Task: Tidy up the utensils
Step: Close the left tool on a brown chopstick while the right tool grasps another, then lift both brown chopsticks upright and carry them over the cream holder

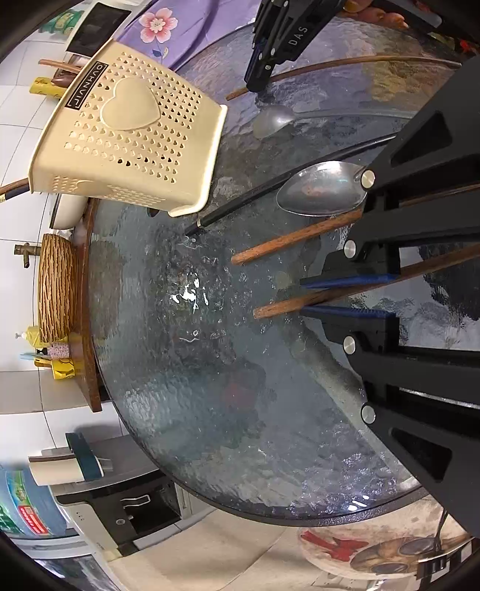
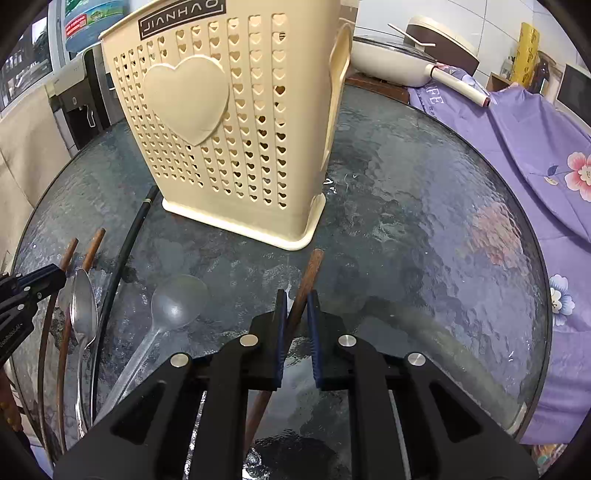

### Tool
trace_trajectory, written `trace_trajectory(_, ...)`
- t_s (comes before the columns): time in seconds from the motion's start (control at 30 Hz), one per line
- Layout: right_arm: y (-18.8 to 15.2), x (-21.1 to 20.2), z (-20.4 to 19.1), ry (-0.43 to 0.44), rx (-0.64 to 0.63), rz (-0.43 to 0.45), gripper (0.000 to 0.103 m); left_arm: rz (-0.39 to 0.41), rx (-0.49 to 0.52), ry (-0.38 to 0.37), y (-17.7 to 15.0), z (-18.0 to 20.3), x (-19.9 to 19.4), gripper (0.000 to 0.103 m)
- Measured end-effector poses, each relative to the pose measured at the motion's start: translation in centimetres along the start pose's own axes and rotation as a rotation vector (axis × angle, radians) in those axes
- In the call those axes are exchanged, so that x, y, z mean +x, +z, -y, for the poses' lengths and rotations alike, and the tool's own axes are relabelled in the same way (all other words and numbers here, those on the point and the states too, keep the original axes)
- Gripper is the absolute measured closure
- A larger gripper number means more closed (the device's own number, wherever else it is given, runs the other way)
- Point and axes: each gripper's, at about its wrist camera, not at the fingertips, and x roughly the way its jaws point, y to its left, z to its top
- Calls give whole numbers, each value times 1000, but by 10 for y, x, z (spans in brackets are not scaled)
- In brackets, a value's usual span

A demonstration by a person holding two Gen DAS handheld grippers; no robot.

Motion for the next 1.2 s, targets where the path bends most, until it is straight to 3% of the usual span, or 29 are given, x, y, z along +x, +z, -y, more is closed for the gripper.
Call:
trace_trajectory(0.47, -9, -6, -11, 14, -28, 6, 95, 11, 14, 7, -2, 6, 1, 94)
trace_trajectory(0.83, -12, -10, 6, 117, 44, 27, 96, 12, -30, -33, 1, 0, 2, 96)
trace_trajectory(1.2, -8, -51, 23, 208, 106, 142, 96, 103, -42, -79, 12, -1, -35, 96)
